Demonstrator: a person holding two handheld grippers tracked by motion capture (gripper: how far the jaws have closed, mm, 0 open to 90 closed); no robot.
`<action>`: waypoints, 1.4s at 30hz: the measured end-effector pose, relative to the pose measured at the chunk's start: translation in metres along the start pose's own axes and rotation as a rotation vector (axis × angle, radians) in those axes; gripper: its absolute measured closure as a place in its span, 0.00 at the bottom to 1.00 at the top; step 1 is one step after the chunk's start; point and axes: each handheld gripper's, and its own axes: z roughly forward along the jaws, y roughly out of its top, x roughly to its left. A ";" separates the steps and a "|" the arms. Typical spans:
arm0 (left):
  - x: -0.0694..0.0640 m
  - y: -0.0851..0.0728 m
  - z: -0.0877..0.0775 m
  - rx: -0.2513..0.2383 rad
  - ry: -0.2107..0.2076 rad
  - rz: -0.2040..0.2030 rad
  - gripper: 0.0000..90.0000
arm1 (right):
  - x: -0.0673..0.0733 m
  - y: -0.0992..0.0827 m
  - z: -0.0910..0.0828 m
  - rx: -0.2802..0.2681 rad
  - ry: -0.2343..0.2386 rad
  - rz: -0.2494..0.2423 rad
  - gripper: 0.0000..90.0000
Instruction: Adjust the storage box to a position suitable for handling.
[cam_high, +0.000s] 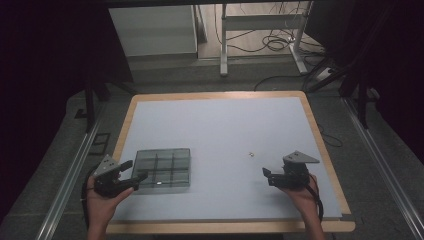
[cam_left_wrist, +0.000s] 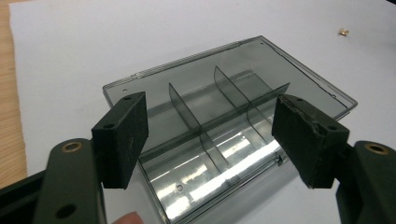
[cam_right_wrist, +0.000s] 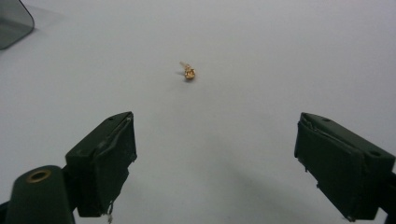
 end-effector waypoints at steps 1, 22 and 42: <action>0.000 0.000 0.000 0.000 0.000 0.000 0.31 | -0.001 0.000 -0.001 -0.006 0.006 0.001 0.14; 0.009 0.000 0.001 0.021 -0.005 -0.043 0.58 | -0.005 -0.004 -0.005 -0.008 -0.001 -0.003 0.15; 0.037 -0.013 -0.015 0.016 0.034 -0.118 1.00 | -0.001 -0.007 -0.001 0.020 -0.018 -0.021 0.16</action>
